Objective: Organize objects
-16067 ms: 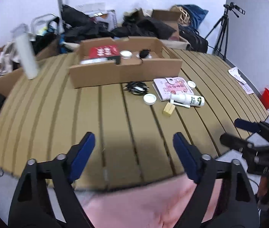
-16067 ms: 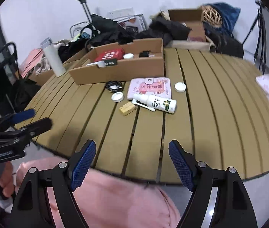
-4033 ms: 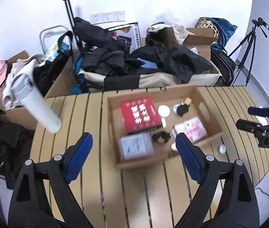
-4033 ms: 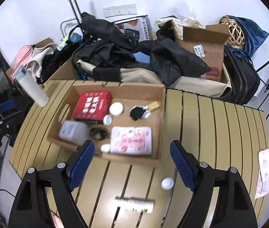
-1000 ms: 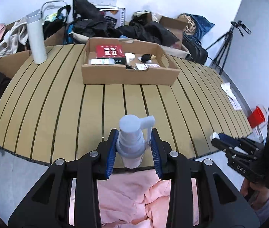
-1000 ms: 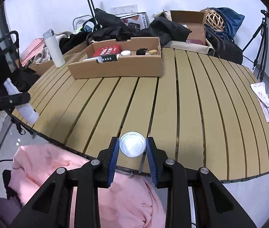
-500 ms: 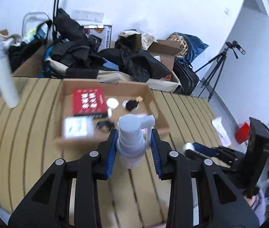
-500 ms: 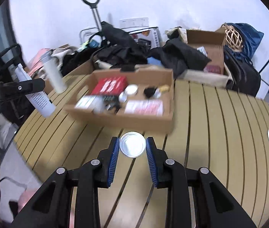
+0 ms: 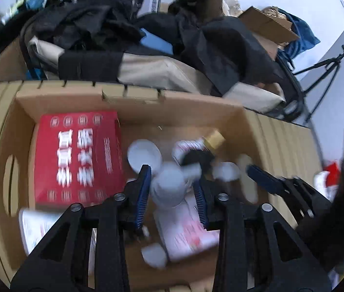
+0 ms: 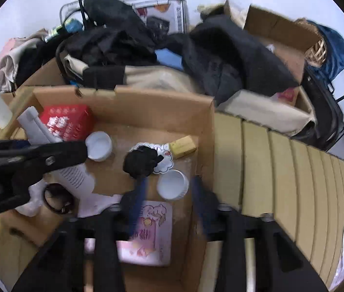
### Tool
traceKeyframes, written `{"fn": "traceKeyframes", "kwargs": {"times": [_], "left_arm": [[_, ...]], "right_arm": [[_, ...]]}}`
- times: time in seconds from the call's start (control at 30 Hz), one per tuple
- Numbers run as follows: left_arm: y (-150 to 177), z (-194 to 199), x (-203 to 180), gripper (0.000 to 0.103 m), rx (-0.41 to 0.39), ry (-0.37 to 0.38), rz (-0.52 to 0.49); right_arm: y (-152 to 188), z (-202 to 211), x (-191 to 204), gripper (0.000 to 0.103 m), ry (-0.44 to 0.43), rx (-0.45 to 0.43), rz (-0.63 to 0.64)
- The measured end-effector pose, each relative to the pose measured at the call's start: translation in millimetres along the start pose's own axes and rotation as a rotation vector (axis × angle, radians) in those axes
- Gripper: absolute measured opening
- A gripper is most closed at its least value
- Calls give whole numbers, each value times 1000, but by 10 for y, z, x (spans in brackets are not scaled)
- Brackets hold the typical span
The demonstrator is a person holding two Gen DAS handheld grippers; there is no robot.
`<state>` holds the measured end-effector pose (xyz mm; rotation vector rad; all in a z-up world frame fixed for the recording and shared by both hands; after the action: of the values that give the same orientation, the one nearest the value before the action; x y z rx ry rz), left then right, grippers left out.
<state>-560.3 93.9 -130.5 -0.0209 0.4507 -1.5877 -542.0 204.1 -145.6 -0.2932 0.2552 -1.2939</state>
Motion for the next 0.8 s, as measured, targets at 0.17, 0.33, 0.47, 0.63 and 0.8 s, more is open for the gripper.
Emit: {"fn": "traceKeyframes", "kwargs": {"times": [0.17,0.33,0.47,0.63,0.8], "left_arm": [[58,-137,112,84,-84,-136,-38],[48,-169,275,84,-50,-109,45],[138,-134,77,84,-51,-172,-74],[281,426,84,84,-103,-85,-114],[543,1167,367,98,-216,-91,-137]], "right_arm": [[77,-157,226,93,18,-43,108],[55,-107,140,93,-22,-72,46],[43,-116,175,93,-15,-69,62],[127,57,163,93,-42,-61,66],[312,677,12,93,-104,-112,7]]}}
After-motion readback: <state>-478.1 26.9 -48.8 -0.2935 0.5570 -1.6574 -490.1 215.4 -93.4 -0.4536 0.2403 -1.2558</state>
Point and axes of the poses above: each gripper's, at about its wrist camera, not at the fingertips, and z roughly against the way its jaws point, x to its left, y to its underside, the point moved 2 cm from there along -z, roughly the way its jaws point, and after that the axes turned 12 degrees about x, right-handed, at the moved point
